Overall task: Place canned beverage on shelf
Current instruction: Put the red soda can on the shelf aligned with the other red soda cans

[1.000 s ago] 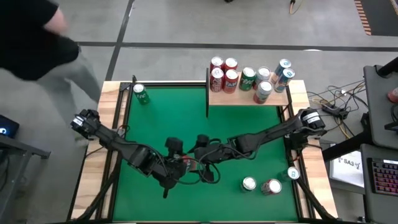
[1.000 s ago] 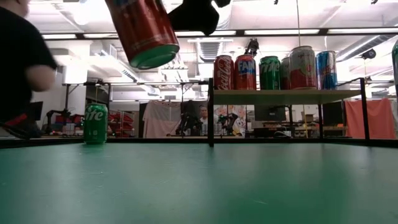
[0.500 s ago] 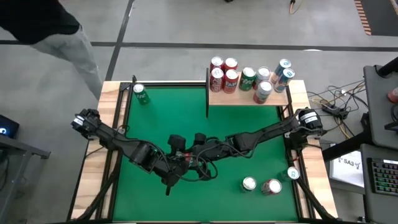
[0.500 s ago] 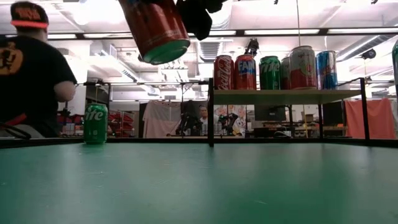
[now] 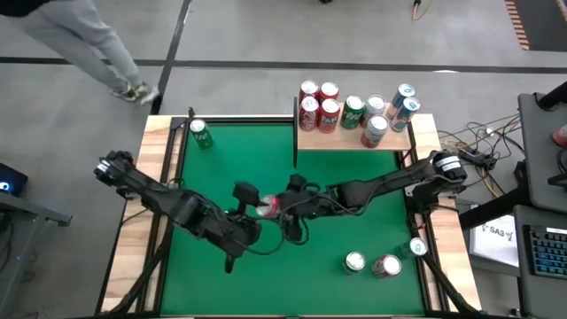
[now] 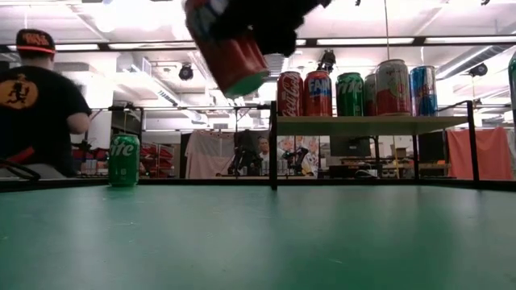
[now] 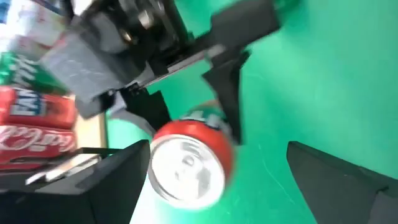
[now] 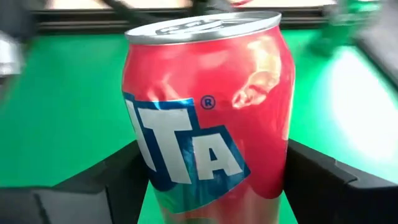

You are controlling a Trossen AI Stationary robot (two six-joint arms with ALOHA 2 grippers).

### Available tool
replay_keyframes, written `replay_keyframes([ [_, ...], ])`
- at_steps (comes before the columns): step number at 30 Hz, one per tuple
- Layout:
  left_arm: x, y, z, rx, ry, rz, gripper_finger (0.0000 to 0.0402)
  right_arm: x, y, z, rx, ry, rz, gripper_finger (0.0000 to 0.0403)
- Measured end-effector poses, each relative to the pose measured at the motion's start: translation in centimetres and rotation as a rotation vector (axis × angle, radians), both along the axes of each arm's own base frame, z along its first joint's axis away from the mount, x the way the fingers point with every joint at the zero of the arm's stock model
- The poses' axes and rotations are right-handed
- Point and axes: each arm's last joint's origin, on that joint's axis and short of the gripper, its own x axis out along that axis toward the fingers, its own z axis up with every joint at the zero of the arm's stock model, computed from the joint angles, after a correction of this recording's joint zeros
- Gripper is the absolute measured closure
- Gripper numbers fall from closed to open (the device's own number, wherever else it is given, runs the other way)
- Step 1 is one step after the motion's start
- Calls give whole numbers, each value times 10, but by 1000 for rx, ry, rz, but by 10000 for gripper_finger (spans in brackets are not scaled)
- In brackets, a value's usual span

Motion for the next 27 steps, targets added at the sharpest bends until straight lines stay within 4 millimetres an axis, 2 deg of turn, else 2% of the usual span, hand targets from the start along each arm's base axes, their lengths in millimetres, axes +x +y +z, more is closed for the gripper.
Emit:
replay_keyframes([
  [5,-19,11,24,-40,-119,-2,48,-25,-12,20,-32,-70,-129,115],
  [10,-35,20,27,-82,-305,-53,50,-52,-38,36,25,-154,-268,115],
  [15,-50,29,4,-149,-510,-51,50,-83,-55,37,11,-280,-419,115],
  [20,-60,36,-27,-161,-724,-28,50,-112,-66,15,5,-372,-642,115],
  [27,-80,52,-66,-156,-884,6,50,-130,-74,-3,-3,-479,-838,115],
])
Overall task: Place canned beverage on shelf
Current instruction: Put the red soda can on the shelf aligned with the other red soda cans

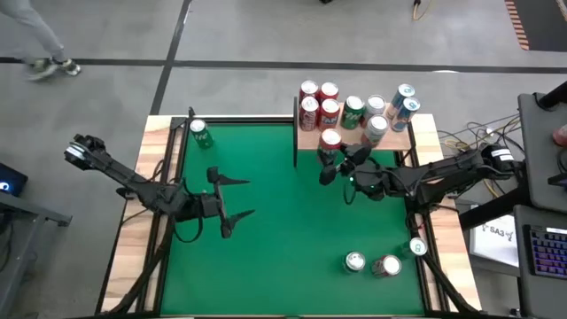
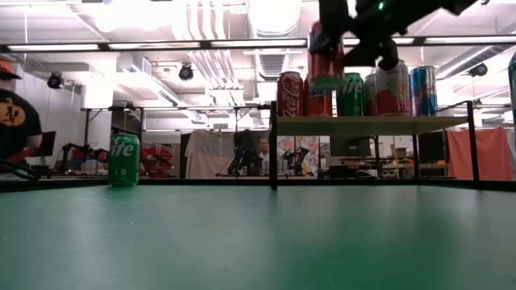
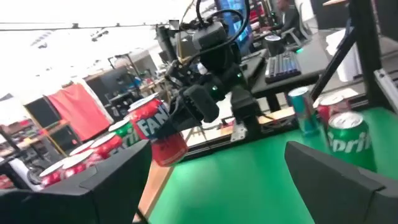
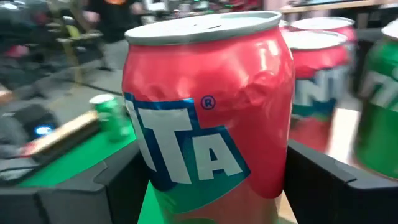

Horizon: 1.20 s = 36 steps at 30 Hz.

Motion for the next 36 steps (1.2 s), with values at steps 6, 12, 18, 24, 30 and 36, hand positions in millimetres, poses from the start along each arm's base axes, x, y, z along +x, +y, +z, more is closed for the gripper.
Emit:
replay_keyframes([
  [6,-18,12,-5,5,-64,25,50,2,-4,-3,-14,3,-73,115],
  [12,-31,19,-12,4,-75,26,50,5,-10,-5,-20,-8,-146,115],
  [18,-38,22,-15,0,-85,26,50,7,-18,-6,-18,-18,-174,115],
  [24,-41,24,-15,-3,-93,29,50,10,-26,-13,1,-25,-210,115],
  [30,-40,24,-16,-1,-91,29,50,15,-34,-21,-2,-3,-242,115],
  [36,-40,25,-16,-1,-89,36,50,19,-39,-28,1,15,-257,115],
])
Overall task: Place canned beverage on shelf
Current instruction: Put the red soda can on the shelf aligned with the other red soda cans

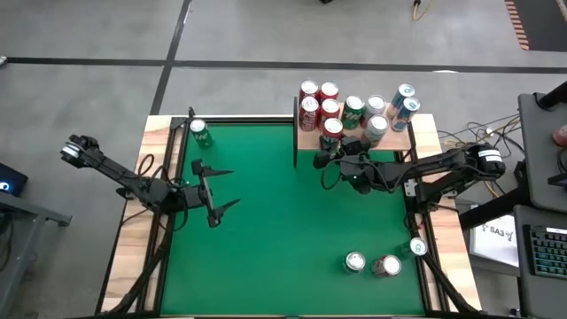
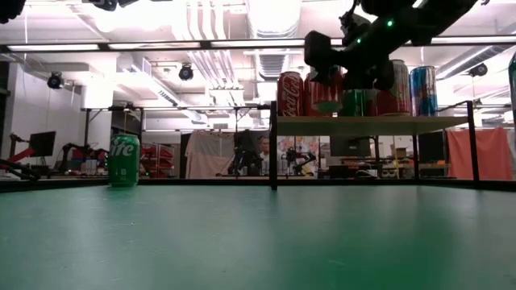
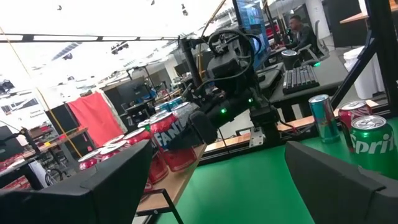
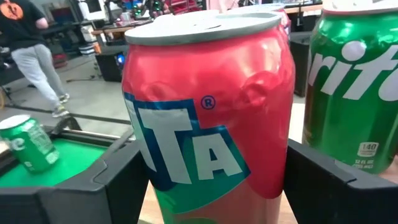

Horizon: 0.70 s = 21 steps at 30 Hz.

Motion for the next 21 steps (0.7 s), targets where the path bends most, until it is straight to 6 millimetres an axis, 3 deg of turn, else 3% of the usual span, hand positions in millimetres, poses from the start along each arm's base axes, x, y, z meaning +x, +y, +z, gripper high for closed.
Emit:
replay_keyframes([
  [21,1,2,-1,2,5,14,50,5,-16,-12,2,18,-58,101],
])
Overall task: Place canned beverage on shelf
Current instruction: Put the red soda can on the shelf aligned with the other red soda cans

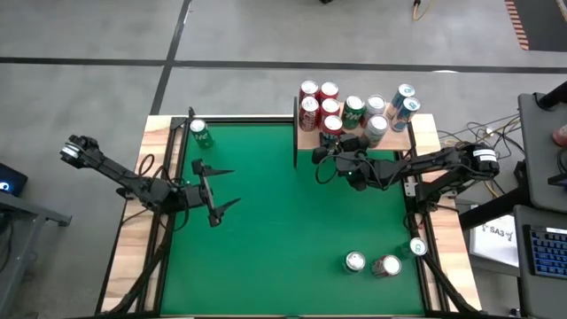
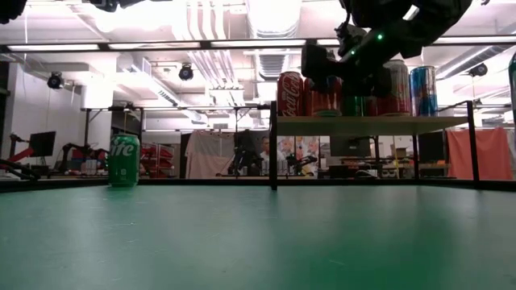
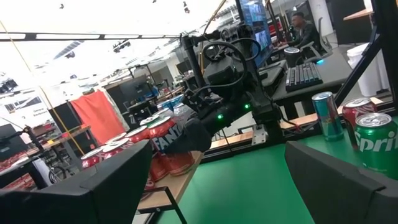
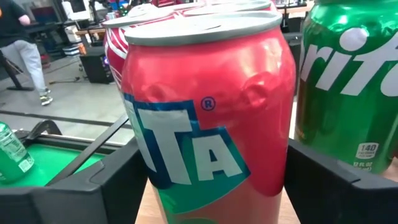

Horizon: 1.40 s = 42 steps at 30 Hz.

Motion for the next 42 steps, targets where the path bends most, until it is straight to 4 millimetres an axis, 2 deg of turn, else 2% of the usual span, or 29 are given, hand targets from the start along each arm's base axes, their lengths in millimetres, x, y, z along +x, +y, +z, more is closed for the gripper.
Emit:
replay_keyframes([
  [15,0,1,-2,2,4,7,50,0,-1,0,-3,13,-2,52],
  [42,0,1,-2,2,5,7,50,-7,0,21,-45,-27,13,49],
])
